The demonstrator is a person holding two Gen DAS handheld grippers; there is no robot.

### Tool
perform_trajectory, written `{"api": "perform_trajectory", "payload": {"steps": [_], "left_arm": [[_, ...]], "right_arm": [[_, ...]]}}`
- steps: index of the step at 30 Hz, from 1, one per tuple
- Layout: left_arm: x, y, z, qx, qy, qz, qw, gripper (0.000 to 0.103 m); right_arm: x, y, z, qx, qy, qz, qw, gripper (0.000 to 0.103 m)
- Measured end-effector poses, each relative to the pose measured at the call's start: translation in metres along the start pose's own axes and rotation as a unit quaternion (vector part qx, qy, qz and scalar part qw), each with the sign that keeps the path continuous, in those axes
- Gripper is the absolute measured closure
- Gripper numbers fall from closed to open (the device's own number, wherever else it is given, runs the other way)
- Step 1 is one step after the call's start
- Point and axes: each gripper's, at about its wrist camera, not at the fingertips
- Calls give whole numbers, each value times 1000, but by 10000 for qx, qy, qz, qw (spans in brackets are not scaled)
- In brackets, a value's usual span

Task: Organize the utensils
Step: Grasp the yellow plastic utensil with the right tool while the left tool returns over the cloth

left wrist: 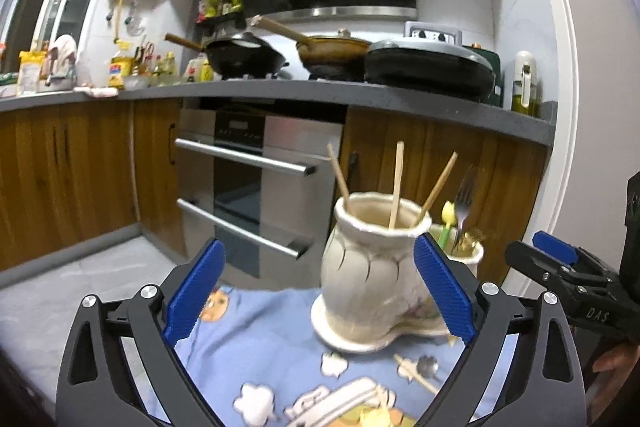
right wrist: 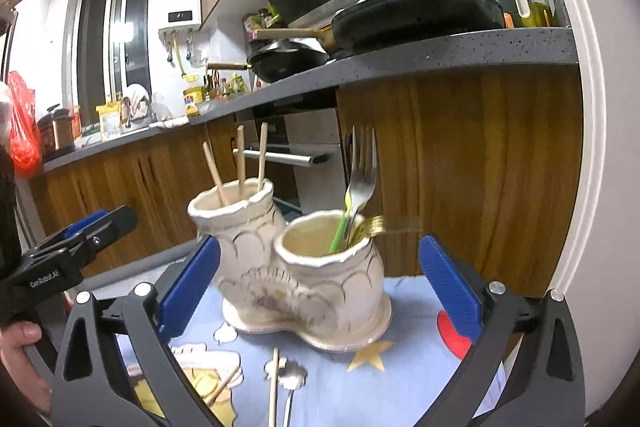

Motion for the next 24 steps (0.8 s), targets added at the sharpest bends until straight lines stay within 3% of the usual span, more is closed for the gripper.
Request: {"api": "perform_trajectory", "payload": {"steps": [5,10,20,21,24], "left_arm": [[15,-17,-5,-3,109,373,9992,8],[23,-38,0,170,282,676,9972,8],[36,-57,19,297,437,759,9957,8],[35,-57,20,328,417,750,9958,8],[36,-61,28,473,302,800,9952,8]], "right_arm": [[9,-14,1,139,22,222,9997,5],[12,-32,4,213,106,749,9969,5],[28,-76,53,887,509,1632,9813,6],[30,-78,58,933,537,1673,9800,8],[34,-84,81,1167,552,1864,9740,30]]}}
Point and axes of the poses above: each gripper's, at about its wrist camera, not at the fingertips, and x roughly against the way its jaws point, z to its left, y to its top, and after that the axes turned 13 degrees about -y, right-handed
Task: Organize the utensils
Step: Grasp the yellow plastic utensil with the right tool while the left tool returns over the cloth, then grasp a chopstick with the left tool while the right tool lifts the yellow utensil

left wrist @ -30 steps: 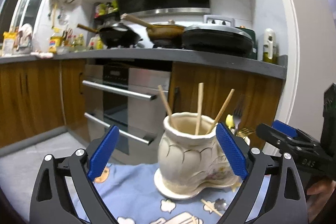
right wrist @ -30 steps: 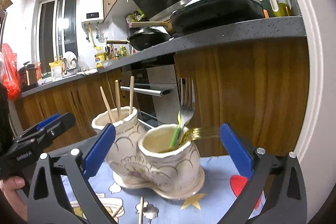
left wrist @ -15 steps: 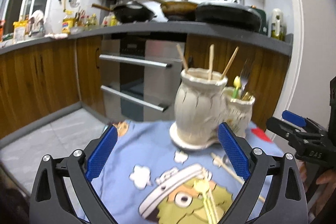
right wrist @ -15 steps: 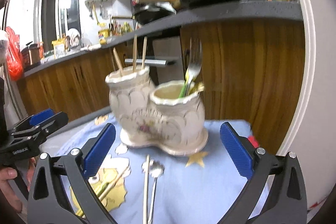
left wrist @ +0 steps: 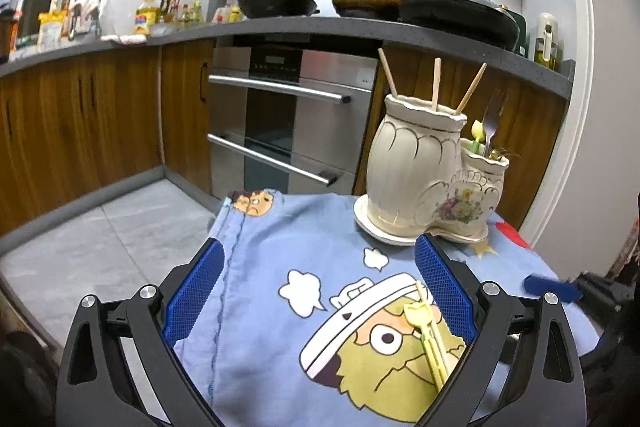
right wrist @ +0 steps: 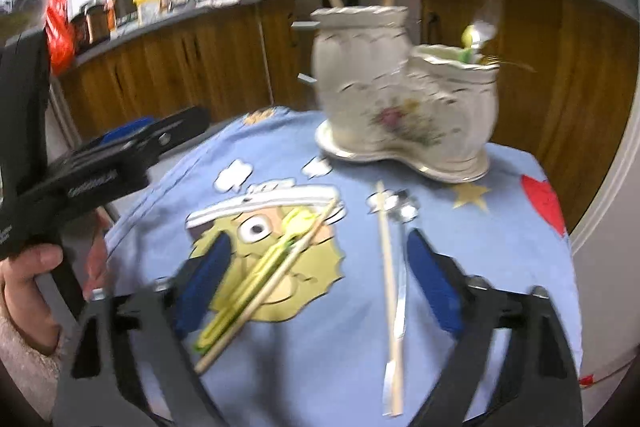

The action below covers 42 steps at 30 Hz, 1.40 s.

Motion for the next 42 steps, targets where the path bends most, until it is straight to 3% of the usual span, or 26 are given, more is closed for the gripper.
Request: {"api": "perform_trajectory", "payload": {"steps": [2,4,8,19,22,30,34,37,42], "left_arm": [[0,-1,3,54,-91,34,9999,8],[3,-1,4,57,-191,-19,9998,8],[9,0,6,25,-266,-127,9996,8],[18,4,16,268,-352,-279,9986,8],[18,4,17,306,-351,-276,9985,8],[10,2,10,192,-428,-80,9989,8],[4,-1,-6,59,-547,171,9983,8],[-4,-3,-24,7,-638,488,9968,8],[-20,-13,-60,-292,-488,1171,9915,10]], "right_arm": [[-4,0,11,84,69,196,9997,54],[-12,-1,21,71,193,508,9985,68],[-26,-1,34,14,220,897,9957,81],[-42,1,49,192,-318,1008,9942,83],[-42,1,46,144,-250,961,9950,93],[-8,21,-1,-450,99,350,9983,93],[0,30,-31,-689,95,82,9975,93],[-2,31,-51,-746,-166,-75,9970,93],[4,27,-80,-912,-241,-182,9954,93]]}}
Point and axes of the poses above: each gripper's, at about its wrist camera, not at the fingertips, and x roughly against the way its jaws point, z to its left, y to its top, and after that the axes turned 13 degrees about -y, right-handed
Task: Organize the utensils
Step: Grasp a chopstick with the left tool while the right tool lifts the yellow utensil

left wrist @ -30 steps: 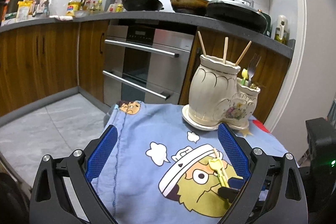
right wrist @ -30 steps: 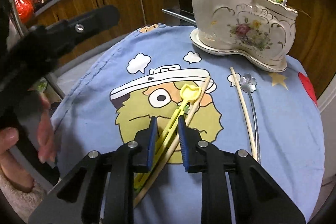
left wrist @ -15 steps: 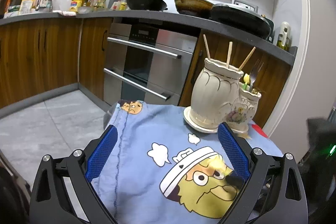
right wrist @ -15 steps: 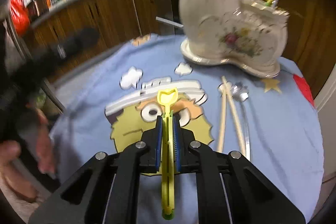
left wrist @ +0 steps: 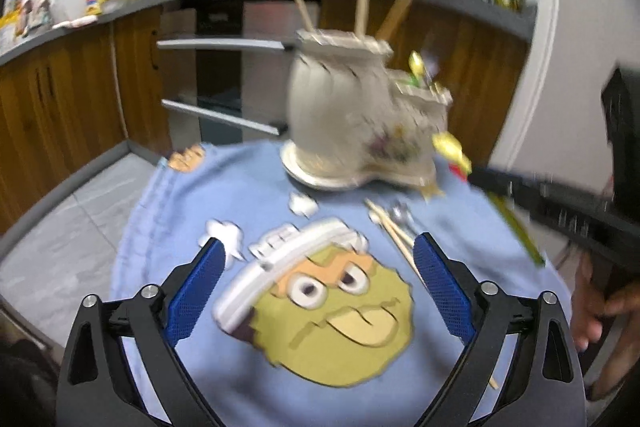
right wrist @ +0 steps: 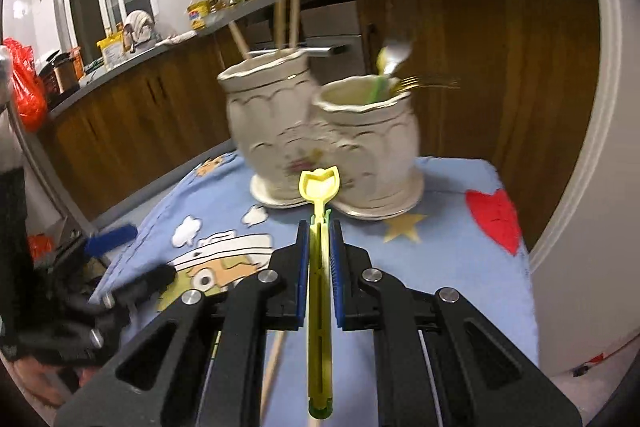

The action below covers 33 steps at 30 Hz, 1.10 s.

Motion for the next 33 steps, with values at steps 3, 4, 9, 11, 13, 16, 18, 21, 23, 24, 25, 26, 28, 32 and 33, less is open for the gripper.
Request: {"api": "perform_trajectory", "payload": {"steps": [3,4,9,11,13,16,18,21,23,24,25,26,28,32,33], "left_arm": [[-14,-5,-17,-29,-108,366,9993,19],[-20,-6,-23,-11,-164,498,9986,27],[-43,-11,-42,69,-334,932,9951,65],[-50,-11,-47,85,-405,1019,9939,71],[-58,-14,-56,38,-417,1138,9926,75],[-69,-17,-63,-59,-283,1313,9909,78],[-73,-19,-67,-215,-117,1362,9904,79],[-75,-19,-70,-480,48,1415,9888,94],[-75,-16,-67,-543,-39,1494,9873,95],[-75,-14,-65,-590,-30,1542,9863,96],[-74,-12,-62,-645,-15,1596,9851,97],[-71,-10,-58,-683,-23,1651,9839,97],[-66,-6,-53,-804,-34,1737,9815,98],[-56,-3,-38,-711,-24,1880,9796,98],[-56,-4,-35,-687,-21,1919,9790,98]], "right_arm": [[3,-1,-10,-67,64,-20,10000,93],[3,-3,-12,-68,102,-17,9999,93],[4,-6,-20,-92,227,36,9997,93],[4,-7,-22,-106,284,55,9995,93],[4,-8,-22,-88,319,60,9994,93],[5,-11,-23,-71,347,79,9993,93],[5,-11,-24,-84,381,87,9992,93],[7,-11,-25,-102,400,68,9991,93],[7,-11,-26,-119,423,61,9990,93],[8,-11,-27,-126,436,58,9990,93],[8,-11,-27,-129,444,56,9989,93],[8,-11,-27,-129,450,56,9989,93],[8,-11,-27,-129,458,60,9988,93],[8,-11,-25,-115,469,82,9988,93],[7,-12,-24,-105,475,90,9988,93]]}}
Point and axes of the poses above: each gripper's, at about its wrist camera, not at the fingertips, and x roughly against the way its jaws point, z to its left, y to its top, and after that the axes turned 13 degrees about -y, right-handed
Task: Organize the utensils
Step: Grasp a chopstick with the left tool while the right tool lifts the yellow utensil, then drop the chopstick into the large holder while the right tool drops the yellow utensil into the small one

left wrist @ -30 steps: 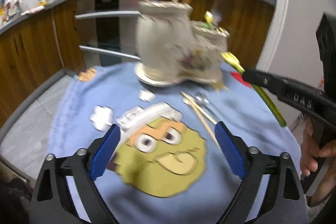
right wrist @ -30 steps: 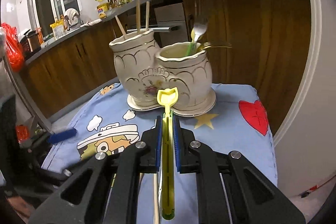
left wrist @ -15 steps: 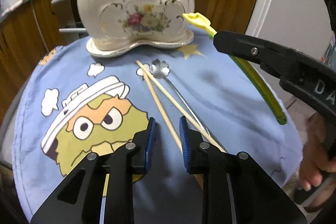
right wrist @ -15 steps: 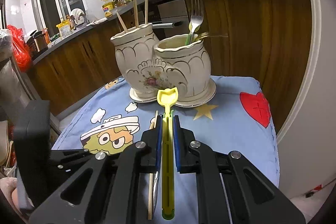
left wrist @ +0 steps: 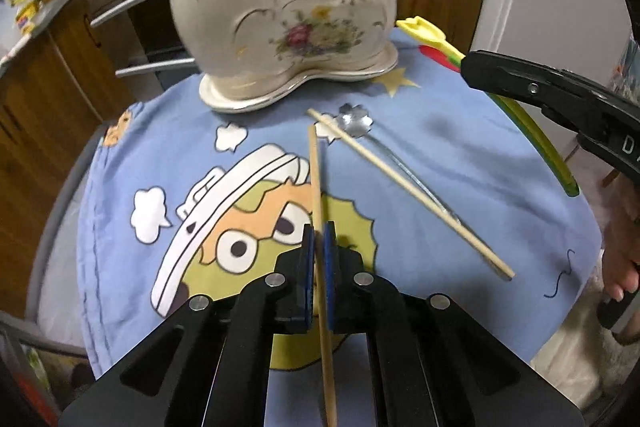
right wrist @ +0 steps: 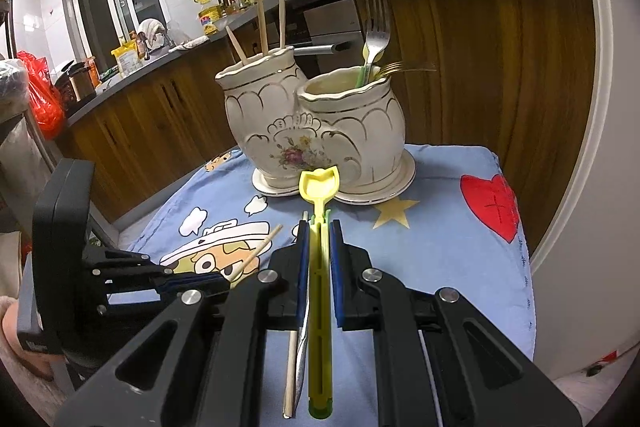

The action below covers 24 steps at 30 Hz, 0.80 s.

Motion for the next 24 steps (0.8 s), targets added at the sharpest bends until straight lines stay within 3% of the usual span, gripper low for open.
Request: {"api": "perform_trajectory", "payload": {"steps": [6,9,10,13,19,24], "left_arm": [[-4,-7,2,37,-8,206,9998,88],[-3,-9,3,65,19,169,9998,90],[-4,-10,4,37,75,119,9999,97],[-3,-10,7,-1,86,-23,10000,98],[27,-16,13,-113,-61,-885,9960,98],[61,-16,23,-191,-132,-1687,9854,98]], "right_arm": [[-3,-1,2,40,-22,59,10000,93],[-6,-2,3,46,-26,88,9999,93],[-6,-2,3,51,-25,84,9999,93],[-6,-2,3,40,10,54,10000,93],[7,2,-2,-162,189,-253,9994,93],[22,13,-6,-401,278,-697,9964,93]]}}
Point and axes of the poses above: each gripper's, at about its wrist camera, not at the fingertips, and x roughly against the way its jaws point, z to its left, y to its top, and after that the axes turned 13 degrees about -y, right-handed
